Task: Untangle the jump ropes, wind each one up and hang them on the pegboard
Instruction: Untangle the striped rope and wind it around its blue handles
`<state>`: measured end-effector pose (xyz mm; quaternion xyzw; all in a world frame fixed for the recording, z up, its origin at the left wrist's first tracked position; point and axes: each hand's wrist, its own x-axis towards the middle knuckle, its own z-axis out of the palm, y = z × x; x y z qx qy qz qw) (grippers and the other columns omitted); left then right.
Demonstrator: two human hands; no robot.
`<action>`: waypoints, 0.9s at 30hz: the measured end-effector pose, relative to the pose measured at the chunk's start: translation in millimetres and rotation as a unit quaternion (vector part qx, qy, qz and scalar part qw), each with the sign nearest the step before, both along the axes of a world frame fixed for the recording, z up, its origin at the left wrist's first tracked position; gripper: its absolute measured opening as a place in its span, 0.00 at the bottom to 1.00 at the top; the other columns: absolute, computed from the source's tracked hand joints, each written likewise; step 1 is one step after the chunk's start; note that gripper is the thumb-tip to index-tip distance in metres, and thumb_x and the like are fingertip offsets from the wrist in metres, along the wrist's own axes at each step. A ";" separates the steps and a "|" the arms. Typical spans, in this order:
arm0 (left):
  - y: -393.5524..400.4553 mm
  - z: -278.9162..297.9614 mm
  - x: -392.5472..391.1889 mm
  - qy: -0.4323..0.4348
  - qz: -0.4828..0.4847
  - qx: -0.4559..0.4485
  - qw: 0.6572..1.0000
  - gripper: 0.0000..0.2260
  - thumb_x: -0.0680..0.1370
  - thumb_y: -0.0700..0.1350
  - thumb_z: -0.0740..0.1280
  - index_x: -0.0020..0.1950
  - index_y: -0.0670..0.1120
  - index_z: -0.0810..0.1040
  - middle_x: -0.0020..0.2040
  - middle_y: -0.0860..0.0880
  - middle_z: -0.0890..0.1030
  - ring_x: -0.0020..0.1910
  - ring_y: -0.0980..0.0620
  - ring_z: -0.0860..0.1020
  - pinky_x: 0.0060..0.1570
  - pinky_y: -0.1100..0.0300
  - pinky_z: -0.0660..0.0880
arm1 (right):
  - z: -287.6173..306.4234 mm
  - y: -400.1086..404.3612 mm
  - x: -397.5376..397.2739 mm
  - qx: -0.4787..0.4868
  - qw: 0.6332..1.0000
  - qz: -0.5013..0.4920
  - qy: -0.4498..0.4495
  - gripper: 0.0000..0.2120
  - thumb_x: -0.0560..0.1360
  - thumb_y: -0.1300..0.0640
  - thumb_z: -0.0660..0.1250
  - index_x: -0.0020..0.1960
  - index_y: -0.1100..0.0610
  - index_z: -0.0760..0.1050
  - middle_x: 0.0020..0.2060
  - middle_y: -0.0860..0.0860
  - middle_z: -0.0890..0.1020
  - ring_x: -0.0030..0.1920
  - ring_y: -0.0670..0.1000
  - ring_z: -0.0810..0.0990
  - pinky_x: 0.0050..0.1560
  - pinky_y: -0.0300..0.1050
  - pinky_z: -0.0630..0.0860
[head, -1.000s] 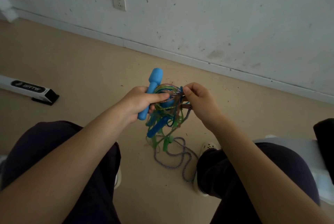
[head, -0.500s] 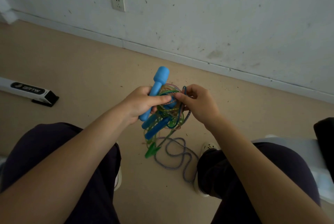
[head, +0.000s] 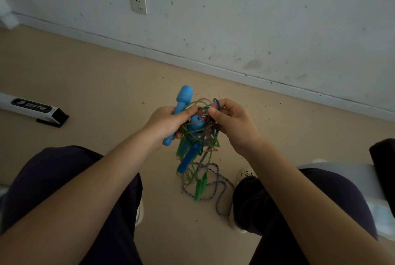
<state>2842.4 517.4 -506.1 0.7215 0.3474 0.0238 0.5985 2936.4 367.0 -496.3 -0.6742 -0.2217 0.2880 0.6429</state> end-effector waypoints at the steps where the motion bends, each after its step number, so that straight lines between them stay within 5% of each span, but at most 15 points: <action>1: -0.9 0.0 -0.4 -0.002 -0.014 -0.001 1.000 0.21 0.76 0.63 0.67 0.47 0.45 0.80 0.31 0.50 0.78 0.24 0.54 0.73 0.27 0.62 0.70 | 0.0 -0.3 1.1 -0.001 1.000 -0.003 -0.006 0.04 0.79 0.64 0.66 0.45 0.57 0.75 0.39 0.56 0.82 0.40 0.56 0.79 0.44 0.49 0.76; 6: -4.8 2.6 -3.4 0.011 -0.089 -0.132 0.987 0.21 0.76 0.65 0.64 0.60 0.51 0.77 0.56 0.51 0.82 0.32 0.48 0.83 0.30 0.60 0.73 | 2.0 -2.9 5.0 0.014 1.000 -0.008 -0.026 0.03 0.79 0.63 0.66 0.46 0.58 0.75 0.40 0.55 0.83 0.40 0.53 0.80 0.42 0.45 0.77; 9: -6.6 4.7 -4.9 0.009 -0.108 -0.196 0.975 0.27 0.73 0.65 0.65 0.66 0.51 0.74 0.62 0.51 0.80 0.41 0.41 0.86 0.32 0.60 0.79 | 2.7 -3.9 4.7 0.020 0.999 0.002 -0.031 0.03 0.78 0.63 0.66 0.47 0.58 0.76 0.39 0.54 0.83 0.39 0.51 0.81 0.40 0.43 0.78; 14: -3.8 3.2 -3.0 -0.011 -0.051 -0.215 0.975 0.22 0.75 0.59 0.70 0.60 0.44 0.79 0.54 0.43 0.85 0.47 0.42 0.86 0.47 0.48 0.83 | -0.1 -1.1 7.7 -0.008 0.999 0.017 -0.046 0.02 0.76 0.62 0.70 0.46 0.57 0.77 0.41 0.55 0.83 0.41 0.49 0.81 0.42 0.42 0.78; 19: -3.5 0.0 -0.4 -0.040 0.025 -0.132 0.990 0.13 0.74 0.53 0.75 0.51 0.44 0.84 0.47 0.44 0.86 0.43 0.48 0.85 0.35 0.56 0.81 | -6.3 0.2 7.0 -0.129 0.974 -0.051 -0.181 0.20 0.69 0.50 0.77 0.48 0.53 0.67 0.46 0.53 0.79 0.40 0.55 0.82 0.38 0.50 0.80; 22: -2.0 -2.2 -0.3 -0.050 0.055 -0.060 0.995 0.13 0.72 0.52 0.77 0.48 0.43 0.84 0.41 0.46 0.86 0.38 0.51 0.85 0.30 0.60 0.78 | -9.0 -2.2 7.3 -0.202 0.920 -0.071 -0.327 0.27 0.66 0.43 0.78 0.50 0.54 0.65 0.48 0.51 0.74 0.40 0.52 0.75 0.35 0.41 0.72; 27: -0.3 -5.9 0.9 -0.044 0.072 -0.008 0.996 0.15 0.71 0.52 0.77 0.47 0.41 0.83 0.41 0.45 0.85 0.35 0.50 0.84 0.29 0.60 0.78 | -6.0 -1.6 3.8 -0.149 0.901 0.028 -0.406 0.16 0.68 0.53 0.78 0.44 0.56 0.72 0.42 0.47 0.72 0.37 0.42 0.70 0.36 0.33 0.68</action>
